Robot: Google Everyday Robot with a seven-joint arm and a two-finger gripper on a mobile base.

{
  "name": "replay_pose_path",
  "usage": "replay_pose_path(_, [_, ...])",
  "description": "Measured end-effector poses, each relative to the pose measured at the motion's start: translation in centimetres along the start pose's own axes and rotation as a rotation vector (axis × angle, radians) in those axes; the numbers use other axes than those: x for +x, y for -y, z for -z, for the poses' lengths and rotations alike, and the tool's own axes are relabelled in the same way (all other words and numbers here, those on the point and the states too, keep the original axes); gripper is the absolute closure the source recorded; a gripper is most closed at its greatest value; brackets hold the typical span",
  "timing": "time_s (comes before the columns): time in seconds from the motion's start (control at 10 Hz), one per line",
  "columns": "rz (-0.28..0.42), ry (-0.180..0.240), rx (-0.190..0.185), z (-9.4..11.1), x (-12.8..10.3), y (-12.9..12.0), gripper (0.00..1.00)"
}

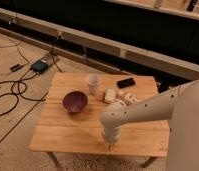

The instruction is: Drag the pepper across the table

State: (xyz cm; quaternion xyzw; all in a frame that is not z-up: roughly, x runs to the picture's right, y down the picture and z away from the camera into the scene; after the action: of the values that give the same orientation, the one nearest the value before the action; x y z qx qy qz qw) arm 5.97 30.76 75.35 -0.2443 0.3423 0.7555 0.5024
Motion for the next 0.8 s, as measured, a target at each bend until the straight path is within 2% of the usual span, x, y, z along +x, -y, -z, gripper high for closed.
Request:
replay_pose_path(0.7, [-0.002,-0.002,0.001,-0.08,-0.06,0.03,1.0])
replay_pose_path(0.8, [-0.011,-0.012,0.013,-0.55,-0.22,0.58,1.0])
